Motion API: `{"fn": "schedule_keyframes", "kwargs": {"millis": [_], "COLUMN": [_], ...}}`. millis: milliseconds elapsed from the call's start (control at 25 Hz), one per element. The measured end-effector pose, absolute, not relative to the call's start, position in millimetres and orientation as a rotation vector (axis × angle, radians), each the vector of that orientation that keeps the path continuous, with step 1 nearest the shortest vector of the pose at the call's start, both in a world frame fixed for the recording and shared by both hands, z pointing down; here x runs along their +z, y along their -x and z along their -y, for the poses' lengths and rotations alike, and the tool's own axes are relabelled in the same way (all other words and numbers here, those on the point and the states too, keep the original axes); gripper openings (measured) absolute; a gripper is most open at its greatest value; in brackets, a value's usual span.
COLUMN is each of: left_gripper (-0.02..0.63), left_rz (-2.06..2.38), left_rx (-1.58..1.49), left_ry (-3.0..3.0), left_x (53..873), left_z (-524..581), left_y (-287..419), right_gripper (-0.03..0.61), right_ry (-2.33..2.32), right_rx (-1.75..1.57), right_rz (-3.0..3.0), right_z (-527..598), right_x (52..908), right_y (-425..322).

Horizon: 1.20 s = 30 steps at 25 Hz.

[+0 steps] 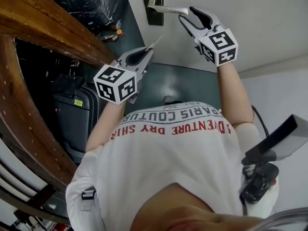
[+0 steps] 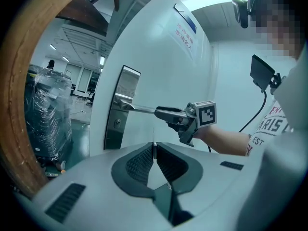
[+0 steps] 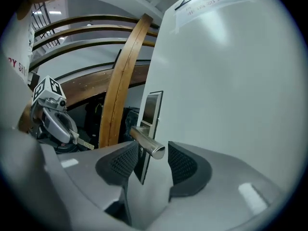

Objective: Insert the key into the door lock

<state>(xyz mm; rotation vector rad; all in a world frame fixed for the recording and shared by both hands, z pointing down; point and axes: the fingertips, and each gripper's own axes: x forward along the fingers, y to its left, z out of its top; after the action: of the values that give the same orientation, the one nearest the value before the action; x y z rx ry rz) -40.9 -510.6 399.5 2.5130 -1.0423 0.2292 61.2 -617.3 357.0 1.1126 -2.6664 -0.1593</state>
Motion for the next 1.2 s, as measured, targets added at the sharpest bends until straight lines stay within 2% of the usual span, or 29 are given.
{"fn": "schedule_keyframes", "kwargs": {"millis": [440, 880, 1200], "left_gripper": [0.021, 0.021, 0.021], "left_rz": [1.027, 0.975, 0.892], "left_rx": [0.088, -0.491, -0.721], "left_ry": [-2.424, -2.025, -1.707], "left_x": [412, 424, 448], "left_z": [538, 596, 626], "left_y": [38, 42, 42], "right_gripper": [0.153, 0.153, 0.153], "right_ry": [-1.032, -1.063, -1.054], "right_rx": [-0.141, -0.124, -0.119], "right_rz": [2.684, 2.676, 2.686], "right_z": [632, 631, 633], "right_x": [370, 371, 370], "right_y": [-57, -57, -57]}}
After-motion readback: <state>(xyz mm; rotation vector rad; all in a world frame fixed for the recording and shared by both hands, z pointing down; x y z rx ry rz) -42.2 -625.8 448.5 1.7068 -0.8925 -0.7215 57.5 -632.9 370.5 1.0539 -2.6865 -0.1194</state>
